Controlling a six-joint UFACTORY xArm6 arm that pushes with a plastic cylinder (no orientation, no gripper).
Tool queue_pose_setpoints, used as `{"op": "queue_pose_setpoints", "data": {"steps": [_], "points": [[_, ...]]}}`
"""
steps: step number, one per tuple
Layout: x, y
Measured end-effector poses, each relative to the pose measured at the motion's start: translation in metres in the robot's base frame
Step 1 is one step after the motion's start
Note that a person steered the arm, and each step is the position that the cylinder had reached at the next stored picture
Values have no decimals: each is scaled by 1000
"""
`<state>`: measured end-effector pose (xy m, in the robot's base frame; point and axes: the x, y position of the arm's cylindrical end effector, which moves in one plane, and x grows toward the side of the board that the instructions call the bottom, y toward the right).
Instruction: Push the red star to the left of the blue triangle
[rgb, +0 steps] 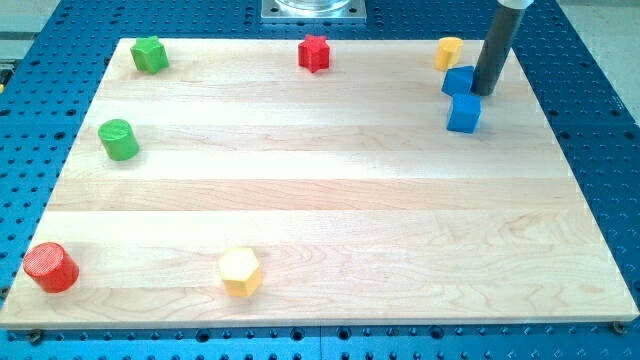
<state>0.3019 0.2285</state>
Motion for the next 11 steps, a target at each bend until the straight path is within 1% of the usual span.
{"op": "queue_pose_setpoints", "data": {"steps": [3, 4, 5, 6, 7, 8, 9, 10, 11], "points": [[3, -5], [45, 38], [126, -35], [147, -197], [62, -249], [-17, -262], [-55, -279], [-102, -278], [-87, -235]]}}
